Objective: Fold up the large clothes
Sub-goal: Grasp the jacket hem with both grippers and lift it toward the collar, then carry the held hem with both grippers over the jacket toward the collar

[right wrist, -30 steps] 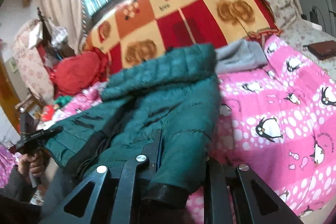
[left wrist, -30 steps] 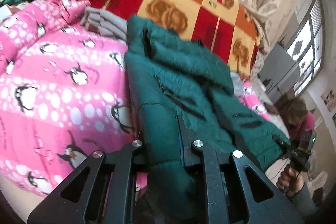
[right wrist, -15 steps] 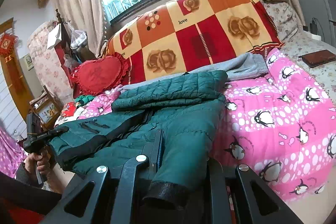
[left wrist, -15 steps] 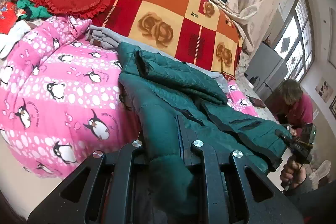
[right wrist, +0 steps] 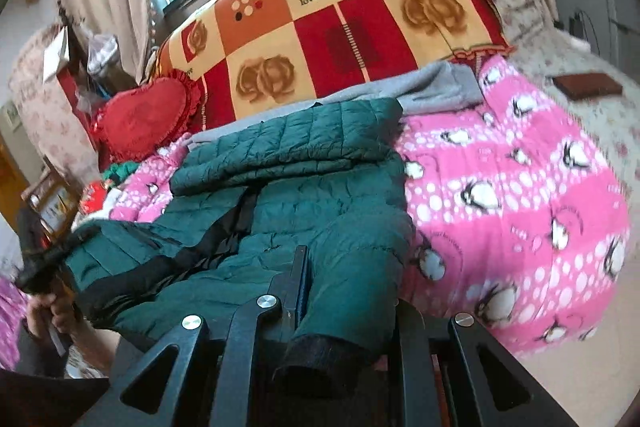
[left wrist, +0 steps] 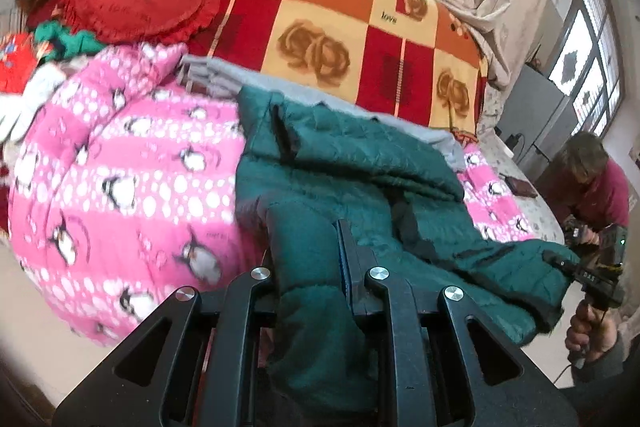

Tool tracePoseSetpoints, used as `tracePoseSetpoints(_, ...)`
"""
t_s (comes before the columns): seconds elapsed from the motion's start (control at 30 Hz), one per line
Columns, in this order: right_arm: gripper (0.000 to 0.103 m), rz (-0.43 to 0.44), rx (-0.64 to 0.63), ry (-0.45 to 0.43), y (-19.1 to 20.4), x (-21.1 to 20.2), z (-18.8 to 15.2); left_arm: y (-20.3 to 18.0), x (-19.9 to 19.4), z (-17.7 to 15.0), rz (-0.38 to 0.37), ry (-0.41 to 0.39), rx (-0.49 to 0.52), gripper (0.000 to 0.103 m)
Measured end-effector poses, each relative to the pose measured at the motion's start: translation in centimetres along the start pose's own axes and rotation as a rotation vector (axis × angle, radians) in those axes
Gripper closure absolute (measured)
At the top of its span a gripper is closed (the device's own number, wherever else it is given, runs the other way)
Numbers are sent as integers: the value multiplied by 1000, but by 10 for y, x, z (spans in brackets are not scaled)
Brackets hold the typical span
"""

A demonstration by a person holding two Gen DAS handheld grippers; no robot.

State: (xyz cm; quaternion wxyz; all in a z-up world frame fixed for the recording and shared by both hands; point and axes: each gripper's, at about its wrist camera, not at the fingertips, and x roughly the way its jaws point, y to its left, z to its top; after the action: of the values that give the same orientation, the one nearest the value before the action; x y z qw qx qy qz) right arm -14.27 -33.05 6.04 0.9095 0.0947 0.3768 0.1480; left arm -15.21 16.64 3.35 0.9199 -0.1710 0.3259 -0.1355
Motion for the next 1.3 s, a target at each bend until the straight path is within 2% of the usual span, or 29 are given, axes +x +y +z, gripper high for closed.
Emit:
tracePoseSetpoints(0.07,88,-7,-12,-8,0,4,7,2,2,6,-27,-34,-22,88)
tracePoseSetpoints(0.17,88,-19,-9,-21,-4,14,12,9,15,16,-8,-38,-65,88)
tracePoseSetpoints(0.3,88,-51,-4,-19,-8,37,19,11,47,25,99,16,-87,88)
tracePoseSetpoints(0.43,88,-96,19,-10,-14,68,23,4,91,18,303,98,-40,88)
tracePoseSetpoints(0.5,88,-120,55,-5,-19,86,25,7,109,10,371,131,-32,88)
tracePoseSetpoints(0.73,87,-214,194,-20,-30,130,16,5,133,-2,472,122,-30,86)
tracePoseSetpoints(0.8,87,-225,185,-30,-28,129,16,3,138,-2,489,126,-12,86)
tracePoseSetpoints(1.3,84,-219,185,-37,-26,129,13,4,141,-4,481,129,-29,86)
